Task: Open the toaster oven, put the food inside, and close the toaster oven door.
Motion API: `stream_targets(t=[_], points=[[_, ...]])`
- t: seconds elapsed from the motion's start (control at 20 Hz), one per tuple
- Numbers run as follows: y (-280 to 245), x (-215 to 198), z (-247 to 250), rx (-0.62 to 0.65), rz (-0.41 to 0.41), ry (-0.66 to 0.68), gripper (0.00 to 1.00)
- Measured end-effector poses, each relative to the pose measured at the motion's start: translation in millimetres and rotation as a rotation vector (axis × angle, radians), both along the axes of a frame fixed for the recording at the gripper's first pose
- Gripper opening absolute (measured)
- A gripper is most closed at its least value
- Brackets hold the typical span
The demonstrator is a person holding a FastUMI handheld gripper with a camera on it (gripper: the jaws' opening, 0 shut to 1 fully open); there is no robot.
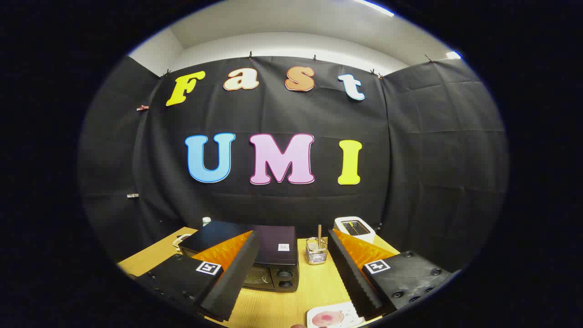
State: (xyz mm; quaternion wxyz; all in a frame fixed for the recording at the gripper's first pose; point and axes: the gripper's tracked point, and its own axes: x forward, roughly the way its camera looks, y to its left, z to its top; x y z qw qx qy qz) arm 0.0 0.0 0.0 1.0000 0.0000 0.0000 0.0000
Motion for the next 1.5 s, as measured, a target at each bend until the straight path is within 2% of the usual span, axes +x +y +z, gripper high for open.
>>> stream_targets(t=[1.05, 1.5], points=[[10, -17, -14, -0.006, -0.009, 0.035, 0.98], [41, 1, -39, 0.005, 0.019, 0.119, 0.98]])
